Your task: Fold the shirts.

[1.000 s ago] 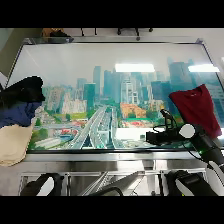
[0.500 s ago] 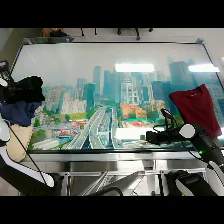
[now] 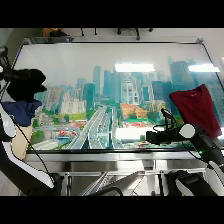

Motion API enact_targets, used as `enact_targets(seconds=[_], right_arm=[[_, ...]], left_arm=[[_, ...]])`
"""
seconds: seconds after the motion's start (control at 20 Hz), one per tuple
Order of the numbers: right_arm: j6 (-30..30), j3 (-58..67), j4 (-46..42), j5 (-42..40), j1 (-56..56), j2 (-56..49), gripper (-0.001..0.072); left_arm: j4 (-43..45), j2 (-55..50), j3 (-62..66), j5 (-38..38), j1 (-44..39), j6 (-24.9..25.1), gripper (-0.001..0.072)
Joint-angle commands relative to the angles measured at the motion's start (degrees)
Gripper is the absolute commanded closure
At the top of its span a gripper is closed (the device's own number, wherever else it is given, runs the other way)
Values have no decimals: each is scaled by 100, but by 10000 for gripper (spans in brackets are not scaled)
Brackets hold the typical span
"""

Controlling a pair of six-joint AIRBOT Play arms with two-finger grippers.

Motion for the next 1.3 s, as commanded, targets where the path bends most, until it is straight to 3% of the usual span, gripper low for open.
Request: enact_targets(seconds=[0.0,0.15,0.4,0.6,0.8,0.85,0.9,0.95,1.0,1.15,1.25], right_arm=[[-7,-2,146,4,4,2,695],[-13,-2,599,101,4,2,695],[-415,0,603,-57,2,2,695],[-442,0,603,-264,2,-2,689],[-505,2,621,-361,2,0,688],[-503,13,623,-348,2,0,685],[-503,50,632,-326,2,0,617],[-505,133,667,-313,2,2,410],[-507,251,667,-315,2,2,328],[-835,654,664,-538,2,-125,329],[-918,710,754,-702,4,-389,284]], left_arm=[[-979,1296,17,-227,-540,4,698],[-1250,2680,-557,-85,-1185,-2,698],[-1252,3908,-1926,-769,-2455,-308,697],[-1252,4050,-3578,-76,-3646,-352,696],[-1255,3477,-4612,695,-4588,-413,692],[-1241,3303,-4682,623,-4701,-409,598],[-1237,3176,-4666,448,-4725,-417,184],[-1207,3091,-4570,157,-4671,-544,9],[-1193,3051,-4417,-223,-4542,-549,9],[-1193,3119,-4089,-1436,-3818,-542,10],[-1200,3445,-4636,-1578,-3276,-535,10]])
